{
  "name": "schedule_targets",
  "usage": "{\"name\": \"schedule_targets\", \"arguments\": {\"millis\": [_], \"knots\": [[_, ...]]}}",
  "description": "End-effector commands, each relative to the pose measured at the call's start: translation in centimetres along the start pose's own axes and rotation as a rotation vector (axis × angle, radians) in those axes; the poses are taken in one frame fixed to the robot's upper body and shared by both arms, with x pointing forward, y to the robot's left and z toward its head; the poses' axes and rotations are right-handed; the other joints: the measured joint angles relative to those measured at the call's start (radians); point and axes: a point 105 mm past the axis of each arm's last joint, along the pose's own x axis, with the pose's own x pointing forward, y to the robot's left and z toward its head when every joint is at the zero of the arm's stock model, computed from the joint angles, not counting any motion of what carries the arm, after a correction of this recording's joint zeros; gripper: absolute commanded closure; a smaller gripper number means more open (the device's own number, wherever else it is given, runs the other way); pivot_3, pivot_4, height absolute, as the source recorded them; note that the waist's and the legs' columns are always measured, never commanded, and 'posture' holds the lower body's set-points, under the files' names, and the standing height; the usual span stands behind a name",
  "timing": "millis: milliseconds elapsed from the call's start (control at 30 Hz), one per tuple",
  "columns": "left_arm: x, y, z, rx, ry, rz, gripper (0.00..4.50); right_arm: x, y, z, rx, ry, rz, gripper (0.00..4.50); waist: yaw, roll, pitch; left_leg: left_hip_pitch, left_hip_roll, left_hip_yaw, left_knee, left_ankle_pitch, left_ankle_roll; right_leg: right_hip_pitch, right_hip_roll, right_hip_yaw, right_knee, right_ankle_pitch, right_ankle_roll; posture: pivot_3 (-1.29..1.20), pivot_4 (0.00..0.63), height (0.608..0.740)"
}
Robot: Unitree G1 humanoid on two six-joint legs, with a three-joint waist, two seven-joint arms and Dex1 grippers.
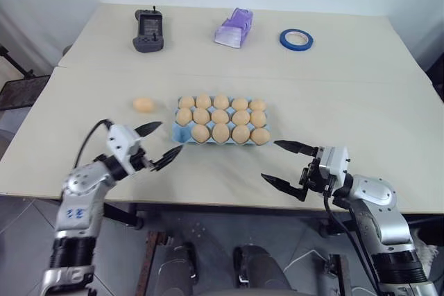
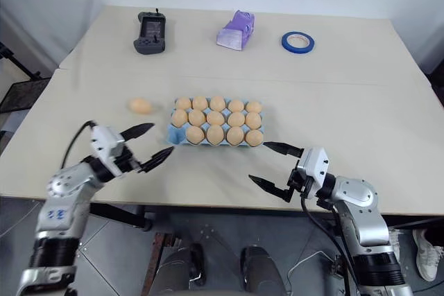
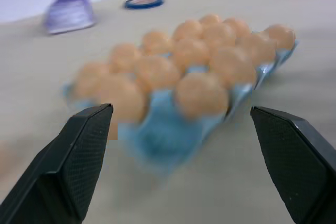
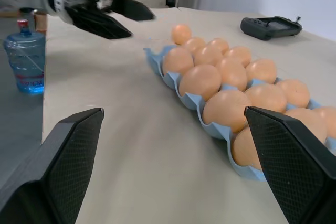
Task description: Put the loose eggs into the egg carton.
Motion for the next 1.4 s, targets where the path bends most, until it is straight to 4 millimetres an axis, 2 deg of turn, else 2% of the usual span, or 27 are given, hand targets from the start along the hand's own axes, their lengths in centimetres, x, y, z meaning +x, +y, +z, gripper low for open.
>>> {"name": "schedule_targets", "arguments": {"millis": [33, 100, 233, 367, 467, 567, 700, 800, 967, 1033, 1233, 1400], "knots": [[-2.9, 1.4, 0.5, 0.027, -0.013, 0.110, 0.02, 0.6, 0.0, 0.7, -0.033, -0.048, 0.034, 0.00, 0.001, 0.000, 0.000, 0.000, 0.000, 0.000, 0.000, 0.000, 0.000, 0.000, -0.001, 0.000, 0.000, 0.000, 0.000, 0.00, 0.150, 0.740], [-4.7, 2.2, -0.2, 0.015, 0.016, 0.199, 0.02, 0.9, 0.2, 0.6, -0.040, -0.068, 0.054, 0.00, 0.000, 0.000, 0.000, 0.000, -0.001, 0.000, 0.000, 0.000, 0.001, 0.001, -0.003, 0.000, -0.001, 0.000, 0.000, 0.00, 0.150, 0.740], [-6.9, 3.2, -1.7, -0.033, 0.040, 0.365, 0.02, 1.6, -0.2, 0.5, -0.031, -0.101, 0.019, 0.00, 0.003, -0.001, 0.000, -0.001, -0.001, 0.000, -0.002, -0.001, 0.001, 0.000, -0.004, -0.001, -0.003, 0.000, 0.000, 0.00, 0.150, 0.740], [-7.5, 3.5, -2.4, -0.114, 0.024, 0.468, 0.02, 2.1, -0.5, 0.7, -0.036, -0.146, -0.023, 0.00, 0.001, -0.001, 0.000, -0.001, -0.001, 0.000, -0.004, -0.001, 0.001, 0.000, -0.004, -0.001, -0.004, 0.000, -0.001, 0.00, 0.150, 0.740], [-7.0, 2.7, -2.9, -0.147, 0.020, 0.498, 0.02, 2.3, -0.3, 0.3, -0.040, -0.153, -0.053, 0.00, 0.000, -0.001, 0.000, -0.001, -0.002, 0.000, -0.005, -0.001, 0.001, 0.000, -0.003, -0.001, -0.004, 0.000, -0.001, 0.00, 0.150, 0.740], [-5.7, 3.2, -2.7, -0.154, 0.009, 0.512, 0.02, 2.3, -0.7, 0.2, -0.041, -0.156, -0.100, 0.00, 0.000, -0.001, 0.000, -0.001, -0.001, 0.000, -0.005, -0.001, 0.001, -0.001, -0.002, -0.001, -0.004, 0.000, -0.001, 0.00, 0.150, 0.740], [-3.2, 5.3, -2.1, -0.106, 0.008, 0.537, 0.02, 2.2, -0.8, 0.2, -0.031, -0.150, -0.099, 0.00, 0.005, -0.001, -0.001, 0.000, -0.002, -0.001, -0.002, 0.000, 0.000, 0.000, -0.002, -0.002, -0.003, 0.000, -0.001, 0.00, 0.150, 0.740], [-0.6, 7.3, -1.2, -0.116, -0.013, 0.559, 0.02, 2.2, -0.9, 0.3, -0.037, -0.148, -0.102, 0.00, 0.004, -0.001, -0.001, -0.001, -0.002, -0.001, -0.001, 0.000, 0.001, 0.002, -0.003, -0.002, -0.003, 0.002, 0.001, 0.00, 0.150, 0.740], [4.3, 9.2, -0.5, -0.145, 0.001, 0.504, 0.02, 2.3, -0.9, 0.3, -0.043, -0.148, -0.109, 0.00, 0.007, -0.002, -0.001, -0.001, -0.002, -0.001, -0.001, 0.000, 0.001, 0.001, -0.002, -0.002, -0.003, 0.002, 0.001, 0.00, 0.150, 0.740], [5.5, 9.9, -0.5, -0.147, 0.014, 0.503, 0.02, 2.4, -0.9, 0.3, -0.044, -0.150, -0.112, 0.00, 0.006, -0.002, -0.001, -0.002, -0.002, 0.000, -0.001, 0.001, 0.001, 0.000, 0.000, -0.002, -0.002, 0.002, 0.002, 0.00, 0.150, 0.740], [7.5, 11.5, -1.5, -0.164, 0.095, 0.528, 0.02, 2.3, -0.7, 0.4, -0.050, -0.153, -0.138, 0.00, 0.003, -0.002, -0.001, -0.002, -0.001, 0.004, 0.000, 0.005, 0.000, -0.002, 0.002, 0.001, -0.001, 0.001, 0.003, 0.00, 0.150, 0.740], [8.4, 11.3, -2.1, -0.175, 0.130, 0.507, 0.02, 1.7, -0.5, 0.3, -0.049, -0.142, -0.172, 0.00, 0.006, -0.003, 0.000, -0.002, -0.001, 0.004, 0.001, 0.003, -0.003, -0.002, 0.001, 0.001, -0.001, 0.001, 0.003, 0.00, 0.150, 0.740]]}}
